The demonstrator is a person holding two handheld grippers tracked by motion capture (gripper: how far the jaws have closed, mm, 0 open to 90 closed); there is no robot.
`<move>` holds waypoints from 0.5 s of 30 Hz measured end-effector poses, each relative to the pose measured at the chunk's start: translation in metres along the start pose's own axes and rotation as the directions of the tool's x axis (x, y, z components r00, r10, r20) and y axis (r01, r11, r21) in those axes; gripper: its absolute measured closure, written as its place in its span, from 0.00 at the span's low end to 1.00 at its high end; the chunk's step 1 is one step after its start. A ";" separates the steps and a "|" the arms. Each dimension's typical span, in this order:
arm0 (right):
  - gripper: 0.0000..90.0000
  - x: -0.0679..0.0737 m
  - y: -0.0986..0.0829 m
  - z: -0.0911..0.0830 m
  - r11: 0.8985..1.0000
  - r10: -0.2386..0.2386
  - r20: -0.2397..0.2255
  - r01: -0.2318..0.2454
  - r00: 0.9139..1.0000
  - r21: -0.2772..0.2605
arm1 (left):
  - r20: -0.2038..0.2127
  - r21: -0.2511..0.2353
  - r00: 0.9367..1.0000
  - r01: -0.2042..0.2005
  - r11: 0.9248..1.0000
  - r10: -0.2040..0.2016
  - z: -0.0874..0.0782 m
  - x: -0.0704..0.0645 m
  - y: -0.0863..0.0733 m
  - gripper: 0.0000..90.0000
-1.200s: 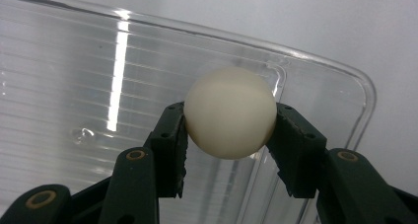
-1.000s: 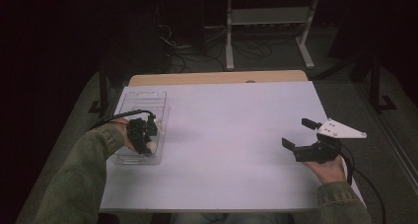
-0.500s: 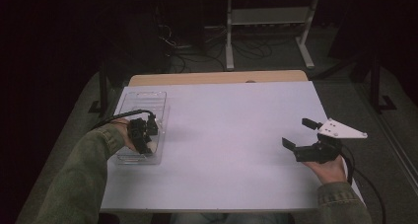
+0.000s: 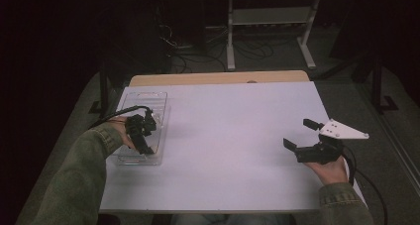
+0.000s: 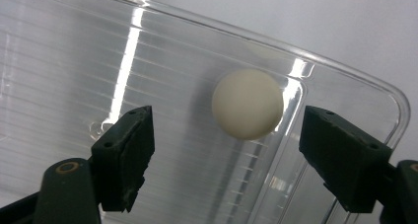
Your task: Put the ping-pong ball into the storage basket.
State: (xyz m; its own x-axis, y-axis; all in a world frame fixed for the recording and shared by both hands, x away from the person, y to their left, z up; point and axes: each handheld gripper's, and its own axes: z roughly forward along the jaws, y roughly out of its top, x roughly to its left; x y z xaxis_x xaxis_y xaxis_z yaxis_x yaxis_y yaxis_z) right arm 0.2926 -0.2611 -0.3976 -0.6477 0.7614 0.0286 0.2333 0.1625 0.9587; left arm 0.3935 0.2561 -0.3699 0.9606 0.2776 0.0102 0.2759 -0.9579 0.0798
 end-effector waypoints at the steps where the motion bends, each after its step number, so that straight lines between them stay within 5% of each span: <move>1: 0.00 0.000 0.000 0.000 1.000 0.000 -0.001 0.000 1.000 0.000 | -0.005 0.003 1.000 -0.003 1.000 0.003 0.000 0.000 0.000 0.23; 15: 0.00 0.000 0.000 0.000 1.000 -0.001 -0.001 0.001 1.000 0.001 | -0.098 0.010 0.994 0.043 0.999 -0.042 -0.003 0.005 -0.006 0.10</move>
State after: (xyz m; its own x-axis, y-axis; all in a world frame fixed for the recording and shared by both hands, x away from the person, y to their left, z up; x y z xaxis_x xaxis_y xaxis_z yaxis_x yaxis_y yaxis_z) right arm 0.2926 -0.2609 -0.3975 -0.6485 0.7607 0.0283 0.2336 0.1635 0.9585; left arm 0.3962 0.2638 -0.3670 0.9406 0.3231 0.1045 0.3171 -0.9458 0.0702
